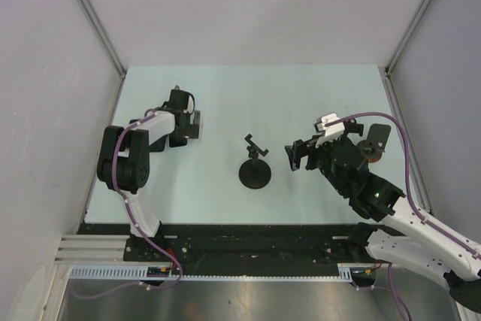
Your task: Remove the phone from the phone stand
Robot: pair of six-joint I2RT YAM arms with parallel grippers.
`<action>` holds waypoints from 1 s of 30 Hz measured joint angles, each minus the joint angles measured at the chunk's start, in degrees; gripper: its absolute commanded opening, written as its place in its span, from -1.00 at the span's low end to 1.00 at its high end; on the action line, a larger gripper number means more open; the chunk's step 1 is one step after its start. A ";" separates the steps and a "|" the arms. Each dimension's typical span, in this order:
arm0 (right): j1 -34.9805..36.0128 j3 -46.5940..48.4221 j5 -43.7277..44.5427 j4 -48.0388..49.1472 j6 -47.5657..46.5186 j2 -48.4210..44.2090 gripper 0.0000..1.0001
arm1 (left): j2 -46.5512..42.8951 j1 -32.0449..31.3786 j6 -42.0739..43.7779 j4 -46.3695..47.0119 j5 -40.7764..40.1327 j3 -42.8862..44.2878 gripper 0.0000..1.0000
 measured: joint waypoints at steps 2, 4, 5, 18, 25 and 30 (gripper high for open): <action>0.00 0.00 -0.02 -0.04 0.00 0.00 0.83 | 0.00 0.00 0.17 -0.13 -1.60 0.17 1.00; 0.00 0.00 -0.04 -0.04 0.00 0.00 0.83 | 0.00 0.00 0.57 -0.46 -3.23 0.37 1.00; 0.00 0.00 -0.07 -0.07 0.00 0.00 0.83 | 0.00 0.02 0.68 -0.72 -3.93 0.46 1.00; 0.00 0.00 -2.01 -0.07 -0.15 -0.52 0.81 | 0.00 0.28 1.03 -2.49 -6.86 0.70 1.00; 0.00 0.00 -6.10 0.09 -1.11 -0.83 0.81 | 0.00 0.37 0.94 -2.75 -6.93 0.70 1.00; -0.02 0.00 -12.59 0.96 -1.77 -0.46 0.81 | -0.28 0.42 0.50 -3.50 -6.62 0.70 1.00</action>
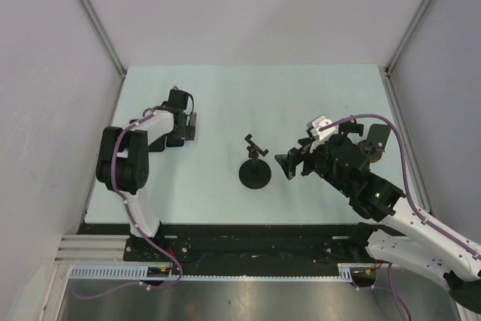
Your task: Remove the phone from the phone stand
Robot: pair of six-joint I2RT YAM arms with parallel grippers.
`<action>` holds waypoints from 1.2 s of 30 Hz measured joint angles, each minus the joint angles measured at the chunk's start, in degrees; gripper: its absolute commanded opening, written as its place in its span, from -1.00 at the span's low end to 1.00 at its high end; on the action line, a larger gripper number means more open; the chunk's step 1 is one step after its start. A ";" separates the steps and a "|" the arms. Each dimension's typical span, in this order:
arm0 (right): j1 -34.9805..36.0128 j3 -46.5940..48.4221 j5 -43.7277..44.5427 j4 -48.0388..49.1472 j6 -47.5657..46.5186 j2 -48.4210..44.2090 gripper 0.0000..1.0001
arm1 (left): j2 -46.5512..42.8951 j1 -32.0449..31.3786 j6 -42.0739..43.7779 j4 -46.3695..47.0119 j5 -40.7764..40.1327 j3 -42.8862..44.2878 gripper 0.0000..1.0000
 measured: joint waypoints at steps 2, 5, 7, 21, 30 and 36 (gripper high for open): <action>-0.11 0.00 -2.54 0.74 -0.37 0.63 0.81 | -0.52 0.09 -0.09 -0.63 0.37 0.00 1.00; -0.37 0.00 -6.97 1.66 -1.33 2.21 0.83 | -2.19 0.17 -0.46 -1.14 1.05 0.00 1.00; -0.74 0.02 -9.90 2.38 -1.84 3.82 0.83 | -3.72 0.22 -0.70 -1.42 2.03 0.00 1.00; -4.83 5.53 -24.96 2.78 -4.76 19.85 0.82 | -26.49 -2.29 -1.36 -1.92 12.24 -1.75 1.00; -5.14 11.37 -30.23 -0.66 -9.09 25.11 0.68 | -42.93 -4.48 -0.46 -1.55 15.41 -10.67 1.00; -3.89 13.92 -31.01 -7.23 -11.19 25.18 0.53 | -44.96 -4.48 0.17 -1.79 14.40 -13.25 1.00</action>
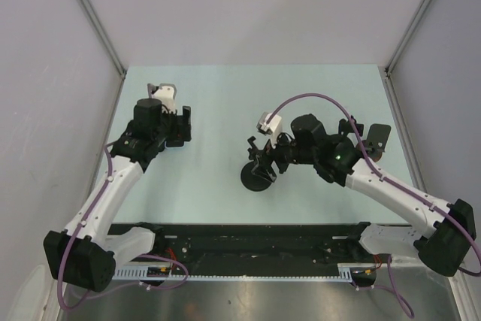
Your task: Remove the phone from the phone stand
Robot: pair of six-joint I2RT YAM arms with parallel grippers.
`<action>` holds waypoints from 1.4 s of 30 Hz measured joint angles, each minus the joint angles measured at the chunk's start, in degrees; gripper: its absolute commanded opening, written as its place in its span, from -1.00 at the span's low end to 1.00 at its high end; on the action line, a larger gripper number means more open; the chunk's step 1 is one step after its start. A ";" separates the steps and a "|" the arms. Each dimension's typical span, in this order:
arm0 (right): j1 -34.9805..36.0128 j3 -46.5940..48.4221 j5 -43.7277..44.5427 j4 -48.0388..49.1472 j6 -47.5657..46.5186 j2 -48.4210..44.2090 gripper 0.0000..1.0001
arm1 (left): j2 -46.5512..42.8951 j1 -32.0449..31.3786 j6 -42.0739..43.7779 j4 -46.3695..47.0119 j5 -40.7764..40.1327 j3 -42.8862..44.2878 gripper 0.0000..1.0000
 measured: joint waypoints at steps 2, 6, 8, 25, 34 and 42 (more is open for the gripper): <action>1.01 1.03 -0.02 -1.77 -0.55 0.00 0.42 | -0.11 0.00 0.35 0.09 -0.46 0.00 1.00; 2.40 2.29 0.04 -3.98 -1.14 0.04 0.19 | -1.01 0.00 0.46 0.17 -0.79 -0.24 1.00; 2.93 2.75 0.24 -4.57 -1.49 0.39 0.11 | -1.42 0.00 0.50 0.22 -1.16 -0.33 0.99; 9.20 5.62 11.34 -9.01 -3.39 4.17 -0.21 | -1.79 0.00 0.87 0.28 -2.05 -0.42 0.99; 10.08 5.62 13.03 -8.87 -3.32 5.49 -0.62 | -1.79 0.00 0.87 0.31 -2.05 -0.44 1.00; 10.82 5.70 18.01 -8.09 -2.19 5.53 -1.00 | -1.92 0.00 0.92 0.33 -2.05 -0.52 1.00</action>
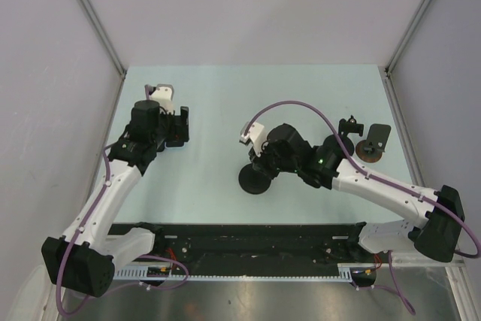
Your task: Remove the phone from the phone stand
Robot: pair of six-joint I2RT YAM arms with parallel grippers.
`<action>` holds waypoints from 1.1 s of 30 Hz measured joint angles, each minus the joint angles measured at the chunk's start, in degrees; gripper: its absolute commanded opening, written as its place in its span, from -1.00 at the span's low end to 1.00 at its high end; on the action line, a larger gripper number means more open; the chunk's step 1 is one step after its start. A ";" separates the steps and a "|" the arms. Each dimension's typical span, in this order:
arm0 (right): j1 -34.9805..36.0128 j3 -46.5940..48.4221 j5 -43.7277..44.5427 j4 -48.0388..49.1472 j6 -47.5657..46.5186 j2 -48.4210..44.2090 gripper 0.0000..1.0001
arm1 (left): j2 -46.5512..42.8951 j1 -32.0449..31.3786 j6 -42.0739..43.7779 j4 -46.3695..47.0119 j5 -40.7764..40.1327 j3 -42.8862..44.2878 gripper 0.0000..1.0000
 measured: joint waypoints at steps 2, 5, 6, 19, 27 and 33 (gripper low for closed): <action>0.00 0.02 3.28 0.39 1.14 -0.07 -1.00 | -0.20 0.00 0.00 0.00 0.00 -0.22 1.00; 0.09 0.02 9.40 0.48 3.37 -0.17 -1.00 | -0.33 0.00 0.00 0.00 0.00 -0.31 1.00; -0.17 0.02 12.41 0.48 4.46 -0.17 -1.00 | -0.39 0.00 0.00 0.00 0.00 -0.33 1.00; -12.39 -0.92 36.15 4.94 16.57 -0.20 -1.00 | -1.99 0.00 0.00 0.28 -0.13 -0.57 1.00; -18.18 -1.20 38.10 4.87 22.05 0.28 -1.00 | -2.19 0.00 0.00 0.39 -0.13 -0.66 1.00; -19.30 -1.22 36.83 3.19 23.80 0.28 -1.00 | -2.19 0.00 0.00 0.39 -0.11 -0.66 1.00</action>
